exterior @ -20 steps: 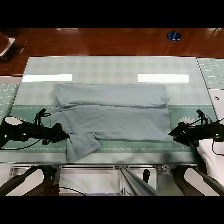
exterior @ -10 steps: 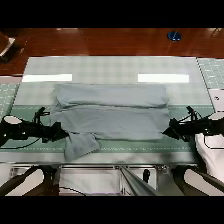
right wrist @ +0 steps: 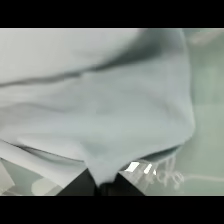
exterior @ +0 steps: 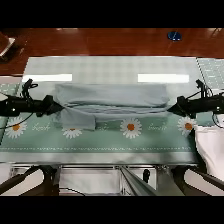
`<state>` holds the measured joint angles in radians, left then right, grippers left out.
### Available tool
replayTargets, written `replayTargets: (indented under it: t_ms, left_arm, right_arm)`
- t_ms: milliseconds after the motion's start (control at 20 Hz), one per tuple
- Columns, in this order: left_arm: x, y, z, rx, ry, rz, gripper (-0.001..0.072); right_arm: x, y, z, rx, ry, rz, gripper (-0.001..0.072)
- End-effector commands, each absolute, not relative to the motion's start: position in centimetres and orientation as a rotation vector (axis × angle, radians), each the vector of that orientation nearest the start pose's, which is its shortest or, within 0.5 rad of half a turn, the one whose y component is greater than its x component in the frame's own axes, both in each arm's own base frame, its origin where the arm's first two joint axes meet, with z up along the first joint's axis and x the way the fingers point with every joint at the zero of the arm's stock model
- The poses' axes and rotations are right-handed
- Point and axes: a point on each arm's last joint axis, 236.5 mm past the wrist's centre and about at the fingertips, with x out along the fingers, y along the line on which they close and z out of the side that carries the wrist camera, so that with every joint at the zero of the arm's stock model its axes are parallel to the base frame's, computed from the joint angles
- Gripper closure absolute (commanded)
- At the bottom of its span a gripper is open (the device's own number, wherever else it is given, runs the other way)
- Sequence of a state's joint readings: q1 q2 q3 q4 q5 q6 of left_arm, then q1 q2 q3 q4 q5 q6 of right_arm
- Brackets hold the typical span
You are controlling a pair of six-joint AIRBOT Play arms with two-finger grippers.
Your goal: Fold the shirts.
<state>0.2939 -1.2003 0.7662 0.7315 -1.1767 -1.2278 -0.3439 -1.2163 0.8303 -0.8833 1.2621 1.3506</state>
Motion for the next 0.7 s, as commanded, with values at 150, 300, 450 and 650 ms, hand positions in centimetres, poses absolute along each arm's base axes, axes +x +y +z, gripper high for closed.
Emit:
replayTargets:
  t_ms: [150, 300, 450, 650]
  left_arm:
    - [41.8, -7.8, 0.3, -0.789, 1.214, -0.366, 0.0683]
    - [45.3, -6.6, 0.9, -0.811, 1.182, -0.344, 0.0683]
    - [47.5, -6.3, 0.4, -0.804, 1.179, -0.353, 0.0683]
    - [47.2, -7.3, -3.1, -0.82, 1.275, -0.372, 0.0683]
  right_arm:
    - [38.0, 5.3, -1.1, 0.751, 1.297, 0.283, 0.0693]
    - [40.6, 4.3, -1.4, 0.775, 1.281, 0.253, 0.0693]
    - [42.8, 3.7, -2.1, 0.787, 1.279, 0.245, 0.0693]
    - [45.1, 3.8, -3.7, 0.849, 1.264, 0.248, 0.0693]
